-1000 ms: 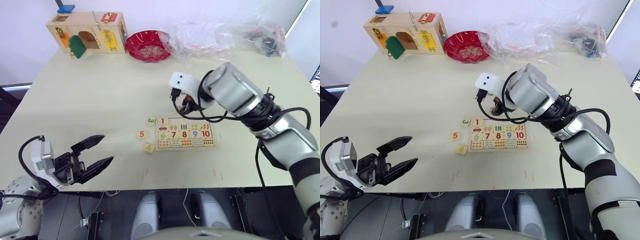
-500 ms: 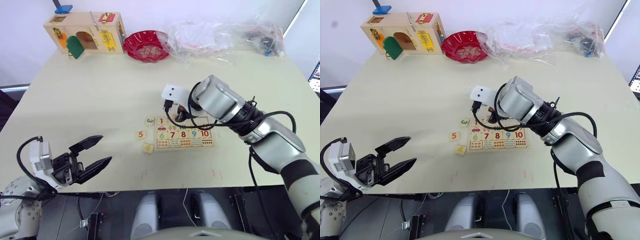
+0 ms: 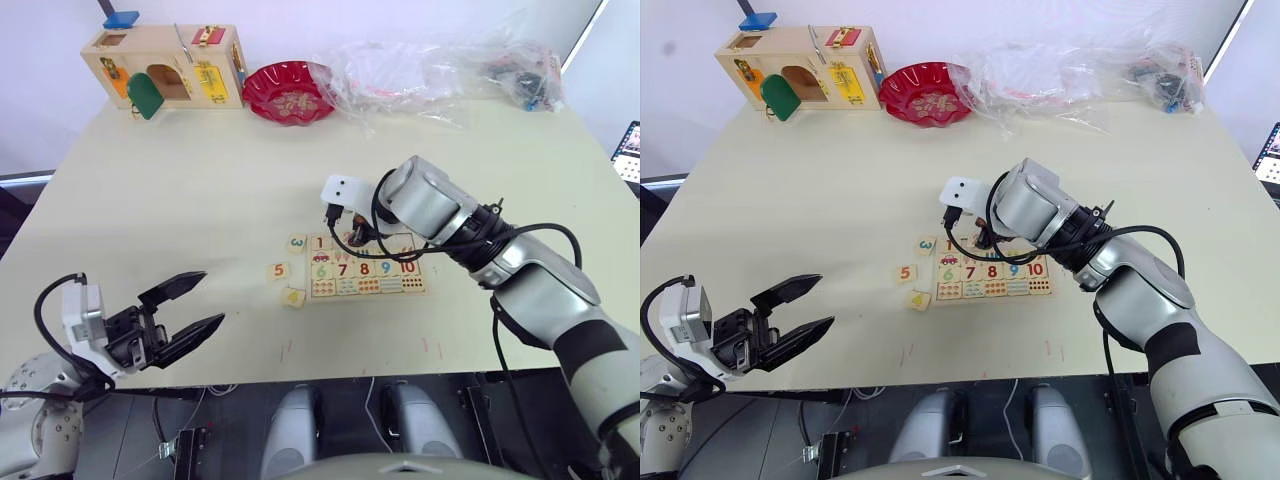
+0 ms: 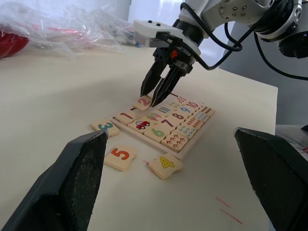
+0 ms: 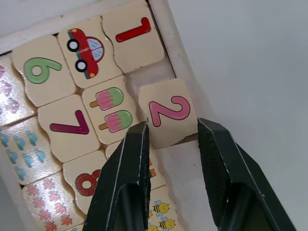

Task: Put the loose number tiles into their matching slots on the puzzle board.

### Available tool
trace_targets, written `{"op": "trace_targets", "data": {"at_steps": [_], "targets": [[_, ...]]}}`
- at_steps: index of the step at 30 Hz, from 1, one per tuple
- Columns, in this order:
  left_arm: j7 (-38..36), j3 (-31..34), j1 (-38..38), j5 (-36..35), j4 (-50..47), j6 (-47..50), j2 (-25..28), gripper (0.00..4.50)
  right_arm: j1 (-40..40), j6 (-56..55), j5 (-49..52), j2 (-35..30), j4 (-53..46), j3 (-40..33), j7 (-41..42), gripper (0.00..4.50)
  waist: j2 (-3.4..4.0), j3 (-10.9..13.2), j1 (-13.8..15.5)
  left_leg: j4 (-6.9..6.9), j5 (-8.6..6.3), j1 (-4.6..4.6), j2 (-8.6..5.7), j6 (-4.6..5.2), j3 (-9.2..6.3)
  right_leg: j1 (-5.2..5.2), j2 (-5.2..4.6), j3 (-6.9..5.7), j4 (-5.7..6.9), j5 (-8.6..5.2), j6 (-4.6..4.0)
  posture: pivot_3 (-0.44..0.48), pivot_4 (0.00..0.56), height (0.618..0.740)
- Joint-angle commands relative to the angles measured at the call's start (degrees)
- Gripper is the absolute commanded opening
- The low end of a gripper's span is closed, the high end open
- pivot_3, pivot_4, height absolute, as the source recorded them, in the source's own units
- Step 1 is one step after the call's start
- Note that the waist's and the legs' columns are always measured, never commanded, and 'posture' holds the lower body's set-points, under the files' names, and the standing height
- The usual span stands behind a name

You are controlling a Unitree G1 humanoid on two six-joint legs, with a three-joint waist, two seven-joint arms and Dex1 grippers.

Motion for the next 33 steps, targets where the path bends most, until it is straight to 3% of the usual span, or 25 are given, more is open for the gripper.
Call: {"op": "trace_targets", "data": {"at_steps": [1,33], "targets": [[0.16,1.45,0.47,-0.58,-0.87,-0.80,0.03,4.50,-0.98,-1.14,-0.57,0.64,-0.36,-1.09,-0.06,0.88,0.00,0.00,0.00,0.00,0.00,0.00,0.00,0.00,0.00,0.00,0.00,0.00,0.00,0.00,0.00,0.000,0.150,0.740],[0.23,1.76,1.12,-0.59,-0.77,-1.25,0.01,4.50,-0.21,-3.80,-2.18,1.48,-0.29,-0.54,1.88,0.88,0.00,0.00,-0.01,0.00,0.00,0.00,0.00,0.00,-0.01,0.00,0.00,0.00,0.01,0.00,0.00,0.000,0.150,0.740]]}}
